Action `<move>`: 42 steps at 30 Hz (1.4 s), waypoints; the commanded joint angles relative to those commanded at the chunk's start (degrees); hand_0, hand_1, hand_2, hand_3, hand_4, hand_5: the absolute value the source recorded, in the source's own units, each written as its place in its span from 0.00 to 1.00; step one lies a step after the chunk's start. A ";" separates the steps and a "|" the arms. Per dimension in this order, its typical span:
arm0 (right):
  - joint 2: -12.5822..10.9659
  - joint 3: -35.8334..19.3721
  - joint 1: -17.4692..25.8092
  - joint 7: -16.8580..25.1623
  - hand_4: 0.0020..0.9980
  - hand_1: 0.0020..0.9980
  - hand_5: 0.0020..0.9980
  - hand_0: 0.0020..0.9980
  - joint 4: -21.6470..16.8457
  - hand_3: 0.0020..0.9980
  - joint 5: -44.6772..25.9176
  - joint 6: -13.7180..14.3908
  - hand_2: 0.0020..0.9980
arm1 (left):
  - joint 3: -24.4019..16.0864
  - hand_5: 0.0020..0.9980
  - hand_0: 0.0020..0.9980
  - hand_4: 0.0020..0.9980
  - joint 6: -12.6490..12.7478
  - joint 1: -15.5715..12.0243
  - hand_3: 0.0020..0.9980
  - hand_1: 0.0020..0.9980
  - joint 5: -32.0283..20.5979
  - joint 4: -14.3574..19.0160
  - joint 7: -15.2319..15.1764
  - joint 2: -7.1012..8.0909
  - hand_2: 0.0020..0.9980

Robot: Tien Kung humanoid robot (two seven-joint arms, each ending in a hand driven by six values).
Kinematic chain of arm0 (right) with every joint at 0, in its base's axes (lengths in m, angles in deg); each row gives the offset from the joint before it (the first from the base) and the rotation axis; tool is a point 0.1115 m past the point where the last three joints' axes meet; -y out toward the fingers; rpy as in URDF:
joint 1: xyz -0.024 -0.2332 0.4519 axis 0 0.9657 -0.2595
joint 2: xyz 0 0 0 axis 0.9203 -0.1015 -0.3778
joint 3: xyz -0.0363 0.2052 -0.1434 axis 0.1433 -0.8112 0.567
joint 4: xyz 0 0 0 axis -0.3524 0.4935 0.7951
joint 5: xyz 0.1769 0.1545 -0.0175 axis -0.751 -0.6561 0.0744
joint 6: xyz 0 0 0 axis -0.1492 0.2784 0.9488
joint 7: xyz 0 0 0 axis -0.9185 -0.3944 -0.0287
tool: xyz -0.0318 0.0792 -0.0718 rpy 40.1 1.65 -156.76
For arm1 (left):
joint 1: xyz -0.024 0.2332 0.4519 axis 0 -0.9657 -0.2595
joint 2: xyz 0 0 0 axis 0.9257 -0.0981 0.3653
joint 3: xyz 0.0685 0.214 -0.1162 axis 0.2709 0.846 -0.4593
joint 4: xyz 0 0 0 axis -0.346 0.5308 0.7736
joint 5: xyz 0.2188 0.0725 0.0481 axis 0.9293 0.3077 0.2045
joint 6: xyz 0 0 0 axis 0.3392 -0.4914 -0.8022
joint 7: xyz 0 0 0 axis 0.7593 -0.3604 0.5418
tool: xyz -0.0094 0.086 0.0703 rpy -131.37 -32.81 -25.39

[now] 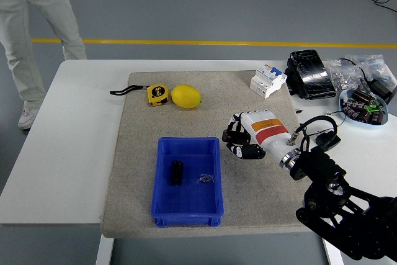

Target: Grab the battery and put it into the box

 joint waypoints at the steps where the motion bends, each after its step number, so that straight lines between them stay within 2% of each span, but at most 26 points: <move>1: 0.05 0.13 -0.04 -0.12 0.78 0.39 0.17 0.26 -0.53 0.50 0.24 -0.07 0.46 | -0.04 0.67 0.72 0.72 -0.02 -0.02 0.68 0.68 0.05 0.00 0.02 0.01 0.74; 11: 0.88 2.48 -0.47 -1.34 0.78 0.39 0.18 0.25 -5.98 0.50 2.67 -0.83 0.46 | -0.22 0.67 0.72 0.71 -0.26 -0.10 0.68 0.68 0.39 0.04 -0.01 0.15 0.74; 20: 1.48 7.57 -2.33 -1.91 0.77 0.40 0.18 0.26 -10.14 0.51 2.37 -1.46 0.47 | -0.16 0.68 0.72 0.72 -0.43 0.10 0.68 0.67 0.41 0.04 -0.13 0.31 0.73; 25: 1.76 10.05 -3.85 -2.34 0.77 0.40 0.18 0.26 -10.56 0.51 1.37 -3.35 0.47 | -0.17 0.68 0.72 0.72 -0.44 0.22 0.68 0.67 0.41 0.01 -0.31 0.38 0.73; 26: 1.88 10.40 -4.08 -2.30 0.75 0.42 0.24 0.28 -10.49 0.52 1.06 -3.59 0.49 | -0.09 0.68 0.72 0.71 -0.43 0.24 0.68 0.67 0.31 0.01 -0.35 0.38 0.73; 31: 2.42 11.01 -4.72 -2.22 0.75 0.42 0.24 0.28 -10.31 0.52 0.20 -5.29 0.49 | 0.13 0.68 0.72 0.71 -0.33 0.30 0.68 0.67 0.00 0.02 -0.55 0.39 0.73; 32: 2.47 11.00 -4.77 -2.21 0.86 0.44 0.28 0.31 -10.30 0.57 0.14 -5.45 0.52 | 0.17 0.68 0.72 0.71 -0.32 0.31 0.68 0.67 -0.05 0.02 -0.57 0.40 0.73; 42: 2.79 11.24 -5.35 -1.80 0.90 0.45 0.30 0.31 -10.65 0.60 -0.17 -7.32 0.54 | -0.15 0.68 0.72 0.71 -0.69 0.31 0.68 0.66 0.33 0.02 -0.76 0.46 0.73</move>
